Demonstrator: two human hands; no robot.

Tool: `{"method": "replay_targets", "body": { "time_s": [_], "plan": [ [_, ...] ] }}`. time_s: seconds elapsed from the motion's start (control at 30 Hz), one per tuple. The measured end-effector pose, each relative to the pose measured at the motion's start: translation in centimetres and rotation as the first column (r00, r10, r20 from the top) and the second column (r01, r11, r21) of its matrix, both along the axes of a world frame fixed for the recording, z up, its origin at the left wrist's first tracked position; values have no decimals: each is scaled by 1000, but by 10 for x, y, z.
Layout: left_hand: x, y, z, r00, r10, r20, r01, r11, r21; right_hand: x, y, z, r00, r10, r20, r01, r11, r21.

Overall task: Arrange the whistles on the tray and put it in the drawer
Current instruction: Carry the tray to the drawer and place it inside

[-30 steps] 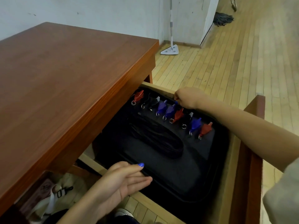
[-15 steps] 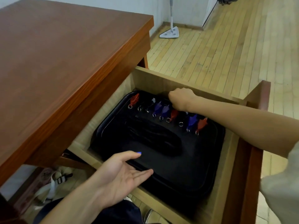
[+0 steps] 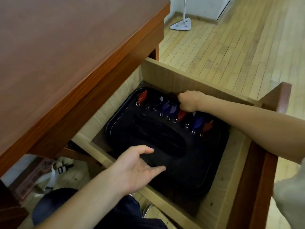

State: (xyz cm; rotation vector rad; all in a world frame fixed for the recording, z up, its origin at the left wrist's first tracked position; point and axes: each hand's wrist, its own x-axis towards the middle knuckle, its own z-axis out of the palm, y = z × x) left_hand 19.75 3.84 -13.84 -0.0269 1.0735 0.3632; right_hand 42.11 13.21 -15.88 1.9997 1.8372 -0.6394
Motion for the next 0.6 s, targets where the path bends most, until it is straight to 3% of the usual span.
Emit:
{"method": "replay_targets", "body": {
  "time_s": [0.13,0.23,0.3,0.37,0.43,0.5,0.53,0.6],
  "plan": [
    [11,0,3,998,16,58,-18,999,38,-3,2,10,999,42,3,-42,997,-65],
    [19,-6,14,994,-65,92,52,989,140,2,-1,35,993,37,-115,-45,997,-66],
    [18,-9,23,985,-149,82,124,960,249,10,-15,64,967,-7,-255,5,1000,-11],
    [14,-10,32,975,-218,34,192,912,362,21,-40,91,919,-98,-383,170,973,158],
    [8,-11,37,975,-222,-27,209,861,463,30,-79,97,873,-207,-442,402,818,411],
    [1,-15,43,974,-211,-88,224,808,545,25,-130,83,858,-393,-332,511,581,633],
    [-4,-17,46,971,-211,-115,238,782,577,14,-158,74,817,-502,-284,541,497,679],
    [-13,-23,50,966,-212,-150,260,749,609,-21,-207,59,692,-648,-318,672,419,610]
  ]
}}
